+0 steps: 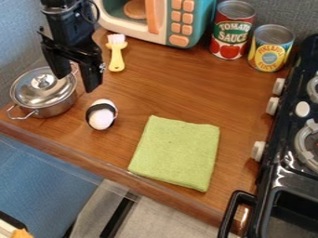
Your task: Move the green cloth to the top of the table
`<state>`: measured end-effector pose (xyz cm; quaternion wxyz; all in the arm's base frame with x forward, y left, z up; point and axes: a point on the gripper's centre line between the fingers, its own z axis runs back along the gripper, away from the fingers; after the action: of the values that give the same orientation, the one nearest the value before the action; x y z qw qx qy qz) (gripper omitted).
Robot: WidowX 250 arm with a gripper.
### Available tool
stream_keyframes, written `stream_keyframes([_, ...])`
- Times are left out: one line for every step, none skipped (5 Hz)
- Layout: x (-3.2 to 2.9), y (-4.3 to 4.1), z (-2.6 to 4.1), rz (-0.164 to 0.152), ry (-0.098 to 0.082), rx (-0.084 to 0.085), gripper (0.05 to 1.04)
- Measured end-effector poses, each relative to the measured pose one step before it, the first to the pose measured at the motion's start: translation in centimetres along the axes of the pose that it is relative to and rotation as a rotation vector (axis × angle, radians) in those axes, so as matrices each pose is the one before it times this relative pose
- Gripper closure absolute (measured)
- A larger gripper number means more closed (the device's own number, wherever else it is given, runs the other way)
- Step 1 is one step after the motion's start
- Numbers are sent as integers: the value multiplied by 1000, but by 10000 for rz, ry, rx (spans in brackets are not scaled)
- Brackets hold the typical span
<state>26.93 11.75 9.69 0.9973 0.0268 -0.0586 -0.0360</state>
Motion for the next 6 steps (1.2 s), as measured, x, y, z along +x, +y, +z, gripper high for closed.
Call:
stream_keyframes([-299,-279,-775,71,278,-163,83])
stream_keyframes([377,-3299,674,-461,-7,-289,83])
stream_keyframes([1073,-4142,957,-620,-153,49,83])
stream_keyframes([764,-4136,899,-274,-200,251,83])
stream_keyframes([-549,-2933,-953,348,50,198,83])
stream_keyframes([-1081,-1417,-2166,465,279,-201,83])
